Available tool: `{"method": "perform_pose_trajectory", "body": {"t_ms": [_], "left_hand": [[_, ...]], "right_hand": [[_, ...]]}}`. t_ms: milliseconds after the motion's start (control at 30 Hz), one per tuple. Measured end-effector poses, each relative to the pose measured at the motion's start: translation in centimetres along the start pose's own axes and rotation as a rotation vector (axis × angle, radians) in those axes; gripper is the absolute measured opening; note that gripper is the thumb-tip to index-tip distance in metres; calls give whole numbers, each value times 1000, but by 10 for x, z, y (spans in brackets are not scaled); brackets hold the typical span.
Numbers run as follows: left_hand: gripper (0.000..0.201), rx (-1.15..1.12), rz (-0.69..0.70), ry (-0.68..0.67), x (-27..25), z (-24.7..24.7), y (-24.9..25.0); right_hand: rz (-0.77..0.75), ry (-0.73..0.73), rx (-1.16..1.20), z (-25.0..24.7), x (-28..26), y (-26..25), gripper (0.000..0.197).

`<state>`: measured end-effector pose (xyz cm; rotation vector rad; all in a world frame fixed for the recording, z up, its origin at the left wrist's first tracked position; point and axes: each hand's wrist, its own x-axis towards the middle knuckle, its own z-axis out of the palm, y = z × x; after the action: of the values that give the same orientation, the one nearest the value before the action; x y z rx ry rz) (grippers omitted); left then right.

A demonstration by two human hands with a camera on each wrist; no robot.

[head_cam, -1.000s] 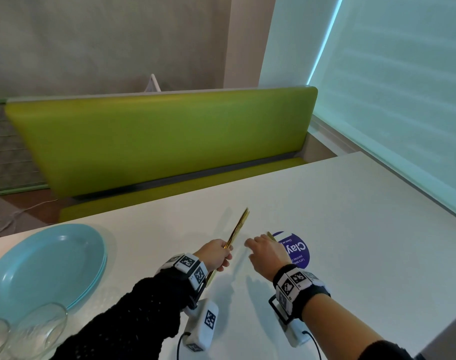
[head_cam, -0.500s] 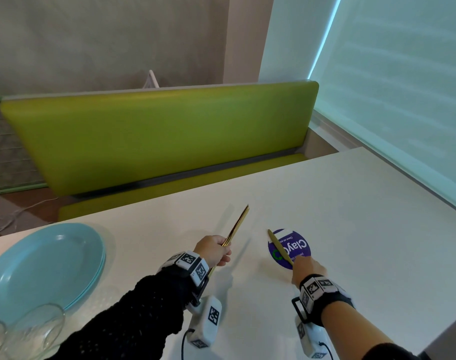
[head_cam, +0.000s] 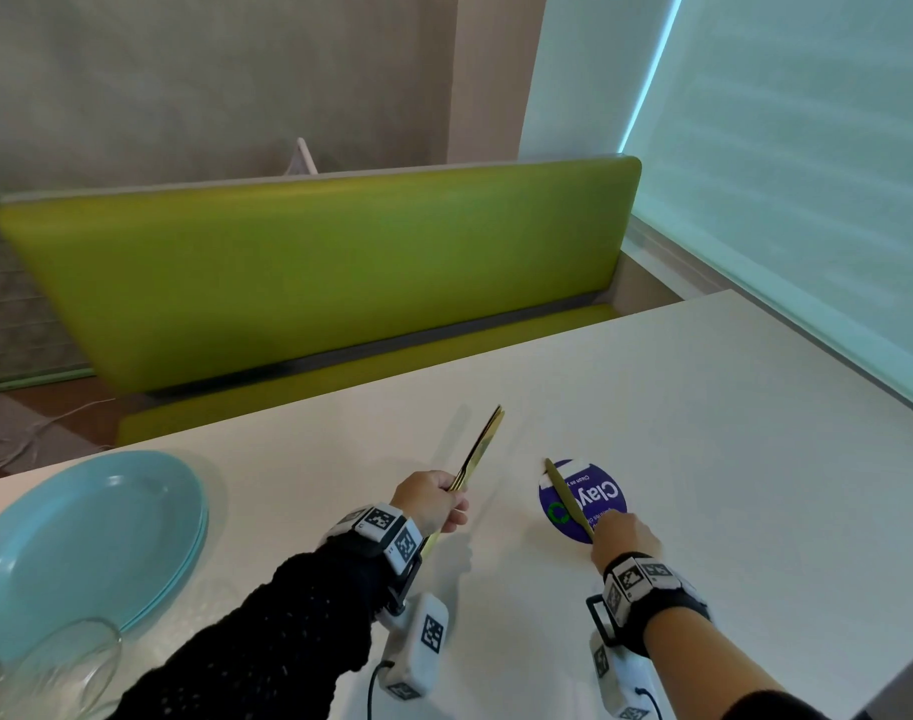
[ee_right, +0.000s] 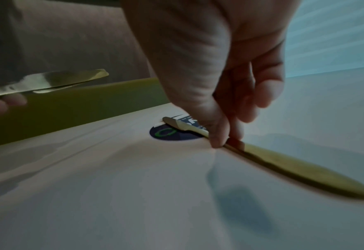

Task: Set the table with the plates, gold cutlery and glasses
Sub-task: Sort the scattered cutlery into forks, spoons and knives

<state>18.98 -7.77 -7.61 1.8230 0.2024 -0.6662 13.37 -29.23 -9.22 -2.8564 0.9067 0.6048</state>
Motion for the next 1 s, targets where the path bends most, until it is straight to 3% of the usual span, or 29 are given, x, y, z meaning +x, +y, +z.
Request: {"method": "perform_pose_trajectory", "body": {"t_ms": [667,900,1000], "left_hand": [[28,26,-14,25,6,8,3],[9,-48,-18,19,4,10,3],[13,-68,-11,8,3,11,4]], "right_hand": [[27,-167,54,-2,9,3,12],[-34,-179,61,-1,6,5,13],[-68,-205,80,-5,0,-2,6]]}}
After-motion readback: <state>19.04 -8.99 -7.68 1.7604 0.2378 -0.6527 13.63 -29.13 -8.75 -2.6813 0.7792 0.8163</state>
